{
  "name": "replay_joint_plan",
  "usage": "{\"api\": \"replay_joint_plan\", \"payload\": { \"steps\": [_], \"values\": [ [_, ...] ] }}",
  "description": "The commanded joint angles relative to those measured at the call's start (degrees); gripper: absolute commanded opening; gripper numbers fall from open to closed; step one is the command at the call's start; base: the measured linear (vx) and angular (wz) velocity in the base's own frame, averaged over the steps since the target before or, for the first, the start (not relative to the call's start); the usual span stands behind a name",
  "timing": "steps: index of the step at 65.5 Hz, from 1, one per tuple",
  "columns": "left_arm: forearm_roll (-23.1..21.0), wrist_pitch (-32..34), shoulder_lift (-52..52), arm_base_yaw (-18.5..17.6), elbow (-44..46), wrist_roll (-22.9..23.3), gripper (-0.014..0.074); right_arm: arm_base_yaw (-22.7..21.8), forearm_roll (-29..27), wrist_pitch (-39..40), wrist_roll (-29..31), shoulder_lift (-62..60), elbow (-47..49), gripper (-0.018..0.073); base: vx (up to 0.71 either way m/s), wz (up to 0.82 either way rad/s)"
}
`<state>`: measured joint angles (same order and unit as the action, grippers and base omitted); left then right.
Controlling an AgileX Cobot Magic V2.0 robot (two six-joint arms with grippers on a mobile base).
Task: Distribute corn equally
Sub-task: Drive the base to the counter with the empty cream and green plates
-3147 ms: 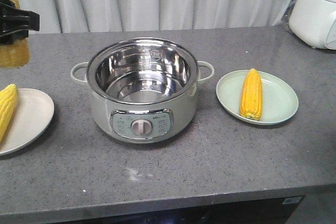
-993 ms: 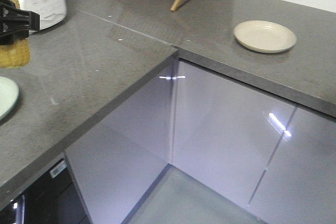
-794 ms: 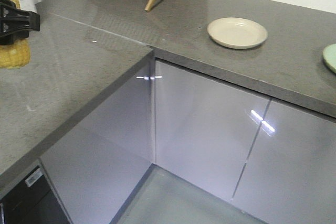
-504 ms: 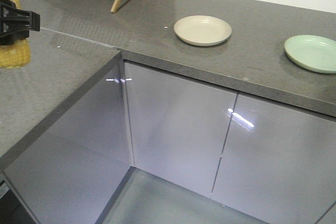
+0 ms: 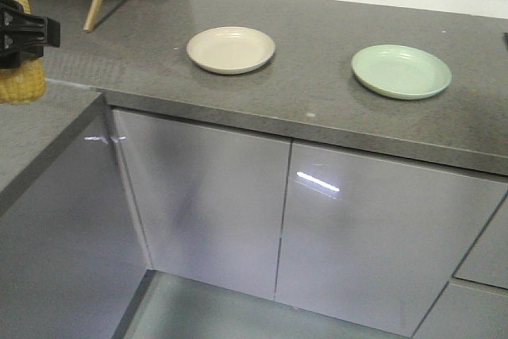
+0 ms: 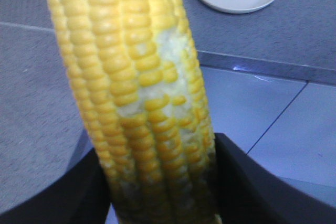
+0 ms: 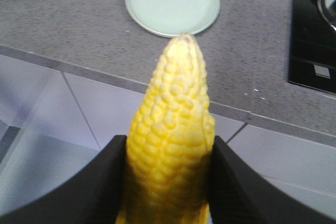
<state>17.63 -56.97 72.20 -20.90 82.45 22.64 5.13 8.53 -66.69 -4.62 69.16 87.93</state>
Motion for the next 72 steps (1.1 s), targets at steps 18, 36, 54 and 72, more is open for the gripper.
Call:
{"api": "replay_joint_plan", "payload": {
  "steps": [18,36,54,72],
  "values": [
    [1.1,3.1,-1.2,0.0,1.5,0.4,0.0146,-0.3,1.2,3.6,0.0,-1.3,1.2,0.0186,0.09,-0.34],
    [1.1,3.1,-1.2,0.0,1.5,0.4,0.0146,-0.3,1.2,3.6,0.0,-1.3,1.2,0.0186,0.10,-0.30],
    [1.1,3.1,-1.2,0.0,1.5,0.4,0.0146,-0.3,1.2,3.6,0.0,-1.3,1.2,0.0186,0.10,-0.17],
    [1.1,3.1,-1.2,0.0,1.5,0.4,0.0146,-0.3,1.2,3.6,0.0,-1.3,1.2,0.0186,0.11,-0.07]
  ]
}}
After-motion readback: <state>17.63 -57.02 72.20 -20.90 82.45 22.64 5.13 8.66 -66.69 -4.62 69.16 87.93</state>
